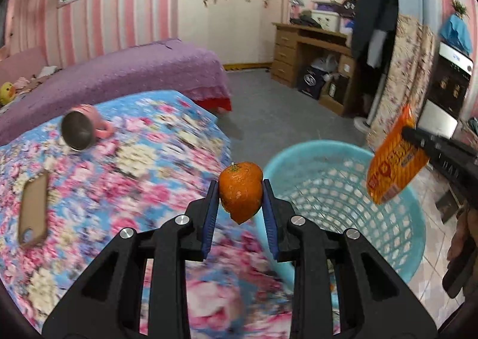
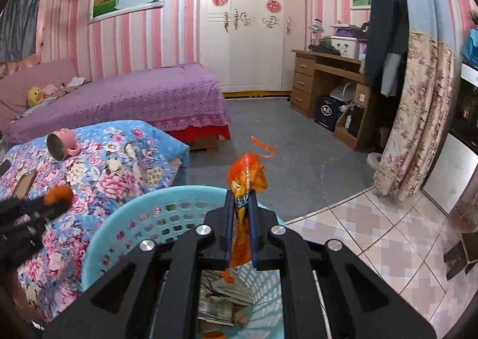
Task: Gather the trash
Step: 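Carry the tangerine and wrapper with both grippers over the blue basket, then open both grippers over the basket to drop tangerine and wrapper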
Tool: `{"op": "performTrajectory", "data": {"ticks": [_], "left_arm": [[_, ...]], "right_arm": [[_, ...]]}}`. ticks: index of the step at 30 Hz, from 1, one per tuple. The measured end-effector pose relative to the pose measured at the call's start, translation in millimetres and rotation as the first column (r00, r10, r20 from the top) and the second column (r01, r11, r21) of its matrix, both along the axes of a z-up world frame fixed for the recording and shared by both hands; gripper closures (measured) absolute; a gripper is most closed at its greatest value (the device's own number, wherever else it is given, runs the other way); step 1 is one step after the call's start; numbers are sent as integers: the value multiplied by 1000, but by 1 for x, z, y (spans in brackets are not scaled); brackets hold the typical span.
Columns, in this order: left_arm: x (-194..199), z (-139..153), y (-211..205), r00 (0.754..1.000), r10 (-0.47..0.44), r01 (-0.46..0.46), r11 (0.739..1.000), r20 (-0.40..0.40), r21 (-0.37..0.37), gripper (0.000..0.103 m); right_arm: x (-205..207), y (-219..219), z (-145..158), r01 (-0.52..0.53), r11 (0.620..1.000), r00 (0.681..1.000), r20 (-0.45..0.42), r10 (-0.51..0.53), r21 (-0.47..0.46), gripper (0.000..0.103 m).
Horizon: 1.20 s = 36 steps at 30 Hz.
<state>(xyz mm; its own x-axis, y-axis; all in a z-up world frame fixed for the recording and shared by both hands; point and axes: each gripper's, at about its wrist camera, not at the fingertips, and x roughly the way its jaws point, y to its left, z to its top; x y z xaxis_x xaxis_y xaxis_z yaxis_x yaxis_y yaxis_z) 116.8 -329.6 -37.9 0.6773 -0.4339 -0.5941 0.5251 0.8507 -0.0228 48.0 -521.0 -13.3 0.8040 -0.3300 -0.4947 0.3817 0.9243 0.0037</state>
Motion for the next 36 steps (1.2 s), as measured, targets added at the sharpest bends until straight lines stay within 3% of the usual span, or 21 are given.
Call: {"op": "performTrajectory", "data": {"ticks": [5,8,10,13,16,21,29,30,31,32,33,36], "left_arm": [[-3,-4,-22,1000,-21,21,1000,-15,7,75],[-5,1,-36,999,-42,42,999,-11,4,67],[-8,6,-43,998,-58,58,998,1,8,45],[-13,15,-44,998,-46,45,999,38,7,20],[-12,22,-37,997,-17,17,1000,69,4,11],[-3,27,-15,994,49,-52,998,103,24,6],[-4,33,29,989,111,-114,993,99,29,6],[-6,35,35,988,119,-123,992,100,27,6],[-8,36,42,987,126,-129,991,101,26,6],[-11,39,52,985,136,-140,990,108,26,6],[-13,41,58,983,142,-145,989,113,25,6],[-23,49,83,979,162,-166,986,127,19,6]], "right_arm": [[-6,-8,-3,10,1000,1000,8,-10,7,94],[-8,-11,-3,16,1000,1000,19,-16,14,94],[-9,-11,-2,16,1000,999,30,-17,18,94],[-10,-11,-2,15,1000,999,36,-15,20,94],[-11,-11,-3,16,1000,999,34,-16,22,94],[-10,-10,-3,15,999,999,41,-16,30,94],[6,4,-10,12,1000,1000,9,-12,26,91],[9,5,-12,13,1000,1000,-3,-13,24,88],[11,8,-15,16,1000,1000,-17,-16,15,69],[13,9,-17,20,1000,999,-28,-19,9,42],[14,12,-18,23,1000,999,-33,-23,4,34],[17,16,-20,15,1000,999,-47,-14,11,31]]}}
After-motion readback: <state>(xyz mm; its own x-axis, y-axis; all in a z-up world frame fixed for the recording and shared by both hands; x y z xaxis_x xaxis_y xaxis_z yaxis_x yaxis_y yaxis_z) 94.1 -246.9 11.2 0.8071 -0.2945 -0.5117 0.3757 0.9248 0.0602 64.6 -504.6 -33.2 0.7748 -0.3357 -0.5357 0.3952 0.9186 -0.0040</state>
